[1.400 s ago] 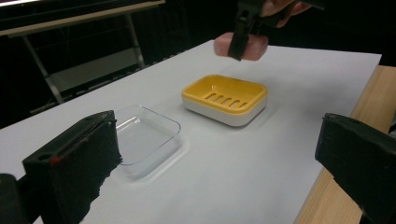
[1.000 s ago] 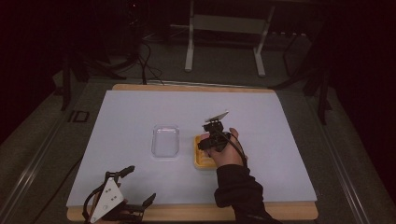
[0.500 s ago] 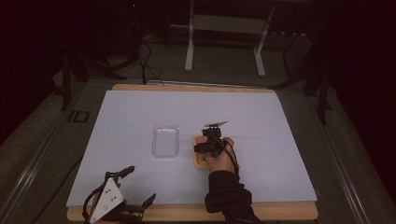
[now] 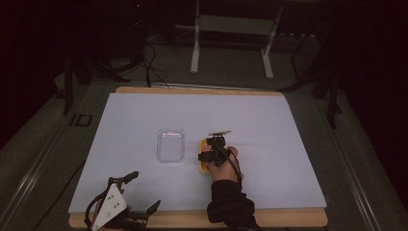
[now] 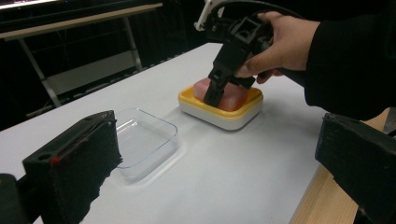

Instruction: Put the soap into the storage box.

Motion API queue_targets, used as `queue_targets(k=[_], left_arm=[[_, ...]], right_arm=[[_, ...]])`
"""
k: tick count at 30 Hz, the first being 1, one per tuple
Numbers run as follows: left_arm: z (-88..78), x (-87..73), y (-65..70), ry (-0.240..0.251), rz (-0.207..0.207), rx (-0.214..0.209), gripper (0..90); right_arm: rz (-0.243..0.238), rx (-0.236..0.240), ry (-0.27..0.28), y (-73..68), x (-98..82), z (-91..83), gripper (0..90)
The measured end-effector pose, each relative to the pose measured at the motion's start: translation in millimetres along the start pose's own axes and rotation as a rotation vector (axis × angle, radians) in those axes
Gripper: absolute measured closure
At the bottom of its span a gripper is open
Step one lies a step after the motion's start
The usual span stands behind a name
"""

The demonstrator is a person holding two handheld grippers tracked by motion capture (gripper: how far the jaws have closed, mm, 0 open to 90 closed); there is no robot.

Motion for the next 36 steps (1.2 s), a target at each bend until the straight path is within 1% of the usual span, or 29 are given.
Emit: queue_targets(k=[3, 5, 8, 10, 11, 12, 14, 17, 18, 19, 21, 22, 23, 24, 25, 27, 28, 29, 30, 31, 32, 34, 35, 36], left_arm=[[0.0, 0.1, 0.2, 0.001, 0.001, -0.001, 0.3], [0.0, 0.1, 0.2, -0.001, 0.002, -0.001, 0.3], [0.0, 0.1, 0.2, 0.000, 0.001, -0.001, 0.3], [-0.1, 0.1, 0.1, 0.000, 0.001, -0.001, 0.3], [0.0, 0.1, 0.1, 0.000, 0.001, -0.001, 0.3], [0.0, 0.1, 0.1, 0.000, 0.001, -0.001, 0.3], [0.0, 0.1, 0.2, -0.001, 0.001, -0.001, 0.3], [-0.3, 0.3, 0.6, 0.001, 0.000, -0.001, 0.3], [-0.6, 0.2, 0.4, -0.001, 0.003, -0.001, 0.3], [-0.5, 0.2, 0.4, -0.002, 0.002, 0.000, 0.3], [-0.4, 0.2, 0.3, -0.002, 0.003, 0.000, 0.3], [-0.4, 0.2, 0.3, -0.002, 0.003, 0.000, 0.3], [-0.2, 0.2, 0.4, -0.003, 0.003, -0.002, 0.3], [-0.2, 0.2, 0.4, -0.003, 0.003, -0.002, 0.3], [0.1, 0.1, 0.5, -0.003, 0.005, -0.001, 0.3], [0.3, 0.1, 0.6, -0.006, 0.008, -0.003, 0.3], [0.4, 0.0, 0.7, -0.009, 0.009, -0.003, 0.3], [0.6, -0.1, 1.0, -0.008, 0.009, -0.005, 0.3], [0.7, -0.1, 1.1, -0.008, 0.011, -0.005, 0.3], [0.8, -0.2, 1.0, -0.011, 0.011, -0.006, 0.3], [1.0, -0.2, 1.1, -0.011, 0.011, -0.007, 0.3], [1.5, -0.3, 1.2, -0.012, 0.011, -0.006, 0.3], [1.5, -0.3, 1.2, -0.012, 0.011, -0.006, 0.3], [1.5, -0.3, 1.3, -0.012, 0.012, -0.006, 0.3]], right_arm=[[0.001, -0.012, 0.002, 1.0, -1.7, 2.6, 37.2], [0.007, -0.003, 0.000, 1.4, -2.3, 3.5, 37.2], [0.006, -0.008, 0.005, 1.0, -2.4, 3.9, 37.1], [0.015, 0.001, -0.002, 2.5, -2.0, 5.2, 36.5], [0.003, 0.000, -0.005, 2.4, -1.6, 5.0, 36.1], [0.003, 0.000, -0.005, 2.4, -1.6, 5.0, 36.1], [-0.007, 0.003, 0.007, 1.7, 0.9, 1.0, 33.4], [-0.011, 0.005, 0.022, 2.3, 4.0, -3.7, 33.2], [-0.019, -0.001, 0.045, 2.8, 7.6, -10.5, 33.1], [-0.030, 0.000, 0.048, 3.4, 8.9, -12.3, 33.1], [-0.031, 0.005, 0.062, 5.4, 12.3, -18.2, 33.1], [-0.031, 0.005, 0.062, 5.4, 12.3, -18.2, 33.1], [-0.061, 0.004, 0.063, 6.8, 16.6, -24.5, 33.0], [-0.061, 0.004, 0.063, 6.8, 16.6, -24.5, 33.0], [-0.098, 0.012, 0.056, 7.3, 20.3, -30.1, 31.4], [-0.135, 0.011, 0.055, 7.9, 22.9, -34.8, 30.5], [-0.153, 0.021, 0.062, 8.7, 24.5, -37.6, 28.4], [-0.170, 0.034, 0.072, 9.8, 25.8, -40.0, 26.4], [-0.187, 0.047, 0.081, 11.0, 27.2, -41.8, 22.6], [-0.201, 0.074, 0.080, 12.4, 28.3, -43.4, 17.2], [-0.214, 0.099, 0.077, 14.0, 29.2, -44.6, 13.9], [-0.243, 0.155, 0.062, 18.1, 30.1, -46.9, 12.4], [-0.246, 0.166, 0.061, 20.8, 30.3, -47.3, 13.1], [-0.263, 0.179, 0.065, 23.2, 29.7, -47.8, 10.9]])
Point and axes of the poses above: each handheld gripper's, and its own axes: z roughly forward along the jaws, x roughly out of its top, y roughly to its right, the point moved 1 cm from there along z, roughly forward along the jaws, and after that the axes turned 4 degrees about x, right-handed, at the moved point
